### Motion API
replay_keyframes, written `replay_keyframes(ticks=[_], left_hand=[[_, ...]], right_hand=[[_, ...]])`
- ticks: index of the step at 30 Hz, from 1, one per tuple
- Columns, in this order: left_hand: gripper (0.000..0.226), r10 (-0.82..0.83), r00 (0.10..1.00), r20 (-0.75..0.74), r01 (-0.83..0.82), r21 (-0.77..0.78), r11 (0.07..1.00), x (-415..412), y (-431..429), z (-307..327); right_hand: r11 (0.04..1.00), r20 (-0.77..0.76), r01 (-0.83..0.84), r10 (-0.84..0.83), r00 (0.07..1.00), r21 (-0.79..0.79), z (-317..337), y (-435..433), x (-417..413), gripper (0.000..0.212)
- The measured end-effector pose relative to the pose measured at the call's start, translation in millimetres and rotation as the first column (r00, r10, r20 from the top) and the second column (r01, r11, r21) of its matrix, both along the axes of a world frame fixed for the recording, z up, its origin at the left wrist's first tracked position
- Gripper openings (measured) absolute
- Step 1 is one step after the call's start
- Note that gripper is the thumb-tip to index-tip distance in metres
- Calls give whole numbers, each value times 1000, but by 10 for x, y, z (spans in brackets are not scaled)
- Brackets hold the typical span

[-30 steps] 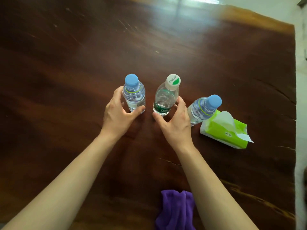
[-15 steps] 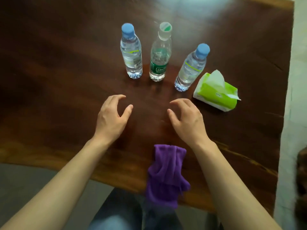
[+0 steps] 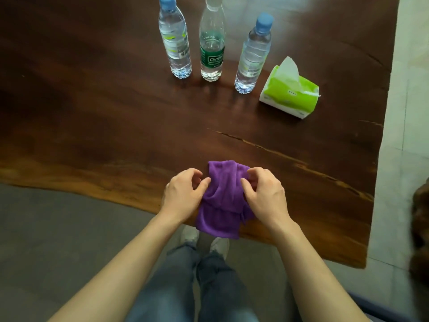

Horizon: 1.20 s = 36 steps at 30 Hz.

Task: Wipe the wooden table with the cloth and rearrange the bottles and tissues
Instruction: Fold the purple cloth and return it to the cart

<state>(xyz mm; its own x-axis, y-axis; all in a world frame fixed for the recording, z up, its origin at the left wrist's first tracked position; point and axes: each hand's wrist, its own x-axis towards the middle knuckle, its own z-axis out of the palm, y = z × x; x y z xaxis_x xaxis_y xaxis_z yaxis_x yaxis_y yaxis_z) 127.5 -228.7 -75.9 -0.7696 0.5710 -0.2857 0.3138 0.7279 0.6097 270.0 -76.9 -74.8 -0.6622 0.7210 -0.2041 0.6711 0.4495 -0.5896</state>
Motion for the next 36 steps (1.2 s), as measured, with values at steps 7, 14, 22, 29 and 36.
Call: replay_keyframes(ticks=[7,14,22,29,36], left_hand=[[39,103,968,228,-94,-48,994,70,124,-205],[22,120,964,236,-139,65,988,28,137,-191],[24,64,884,463,-206,265,942,30,-52,176],[49,-121,748,652,-157,352,923,143,-183,534],[48,-315,665,678,93,343,935,355,-241,826]], right_hand=[[913,53,221,-216,975,-342,-202,-187,39,35],[810,56,328,-346,937,-485,-263,-250,43,17],[584,-60,370,-586,808,-722,-69,-373,292,20],[489,-195,181,-622,759,-853,286,-600,618,80],[593,-271,379,-727,631,-710,604,-918,1006,21]])
